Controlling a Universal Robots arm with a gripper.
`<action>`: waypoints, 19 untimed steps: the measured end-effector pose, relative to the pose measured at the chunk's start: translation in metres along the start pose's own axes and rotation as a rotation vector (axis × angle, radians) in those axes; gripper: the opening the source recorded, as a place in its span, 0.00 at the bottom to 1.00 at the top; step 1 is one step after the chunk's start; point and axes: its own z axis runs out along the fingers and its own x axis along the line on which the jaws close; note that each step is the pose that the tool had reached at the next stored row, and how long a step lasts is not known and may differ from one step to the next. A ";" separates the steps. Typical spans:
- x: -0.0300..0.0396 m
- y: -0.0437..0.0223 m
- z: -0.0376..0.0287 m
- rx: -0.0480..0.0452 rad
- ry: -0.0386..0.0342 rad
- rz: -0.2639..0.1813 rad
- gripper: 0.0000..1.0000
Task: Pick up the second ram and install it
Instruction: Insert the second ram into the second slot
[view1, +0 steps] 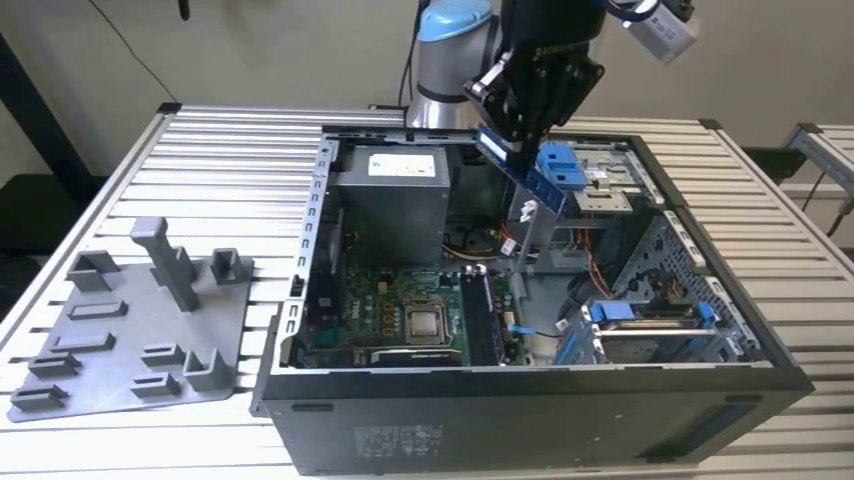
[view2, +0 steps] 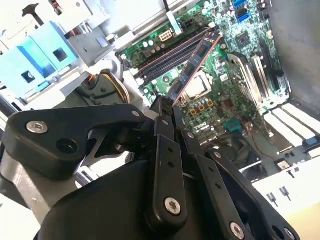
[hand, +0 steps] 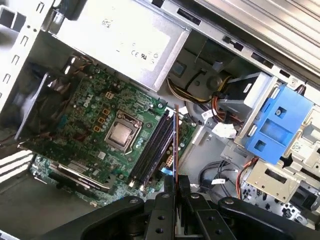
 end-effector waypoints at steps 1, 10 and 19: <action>0.0000 0.0000 0.0000 0.0002 0.0006 0.015 0.14; 0.0000 0.0000 0.0005 0.0022 0.0066 0.142 0.14; 0.0000 0.0001 0.0011 0.0040 0.0124 0.269 0.14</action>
